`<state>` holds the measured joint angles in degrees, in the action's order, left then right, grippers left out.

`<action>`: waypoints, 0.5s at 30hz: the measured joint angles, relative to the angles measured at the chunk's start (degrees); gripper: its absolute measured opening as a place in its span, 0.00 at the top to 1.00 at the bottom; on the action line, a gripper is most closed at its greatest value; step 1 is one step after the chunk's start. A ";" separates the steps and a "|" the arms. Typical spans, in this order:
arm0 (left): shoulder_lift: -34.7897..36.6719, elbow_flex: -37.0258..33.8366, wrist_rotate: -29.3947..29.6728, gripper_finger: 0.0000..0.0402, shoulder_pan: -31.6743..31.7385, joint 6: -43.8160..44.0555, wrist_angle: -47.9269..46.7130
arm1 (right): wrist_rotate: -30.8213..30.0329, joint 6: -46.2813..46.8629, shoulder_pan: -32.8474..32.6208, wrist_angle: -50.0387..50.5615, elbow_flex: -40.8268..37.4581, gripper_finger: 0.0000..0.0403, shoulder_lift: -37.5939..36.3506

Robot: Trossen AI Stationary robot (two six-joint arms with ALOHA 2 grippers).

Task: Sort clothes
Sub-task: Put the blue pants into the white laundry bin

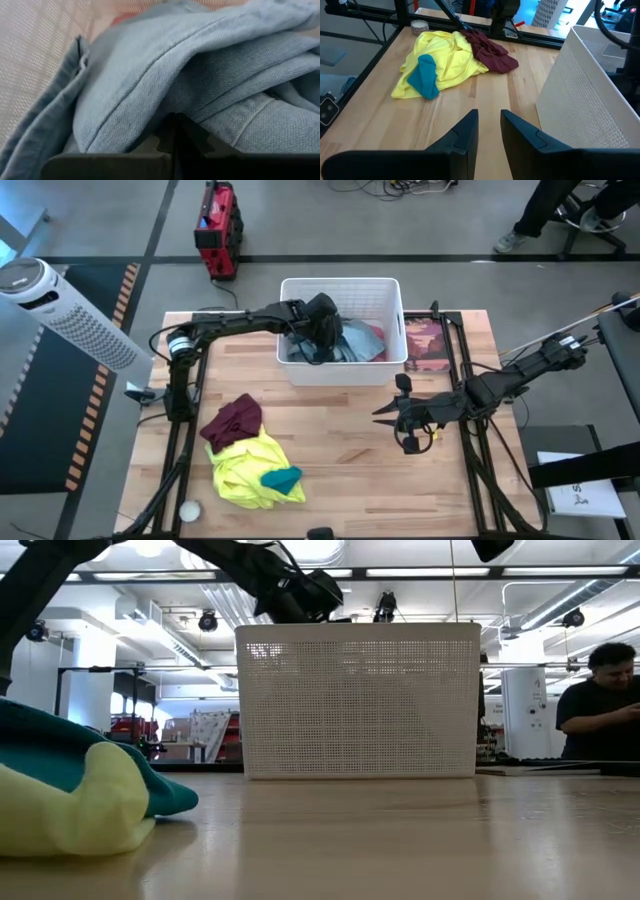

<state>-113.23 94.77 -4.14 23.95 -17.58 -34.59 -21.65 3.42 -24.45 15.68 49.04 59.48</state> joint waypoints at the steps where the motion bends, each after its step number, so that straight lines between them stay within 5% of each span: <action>1: 0.00 -0.32 -0.02 1.00 0.02 0.04 -0.02 | 0.00 0.00 0.00 0.00 0.00 0.83 0.00; 15: 3.32 2.38 0.11 1.00 -0.31 0.11 -0.22 | -0.02 -0.02 0.00 -0.02 0.00 0.88 0.00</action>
<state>-109.91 97.14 -4.03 23.64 -17.47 -34.81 -21.67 3.40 -24.45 15.66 49.04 59.48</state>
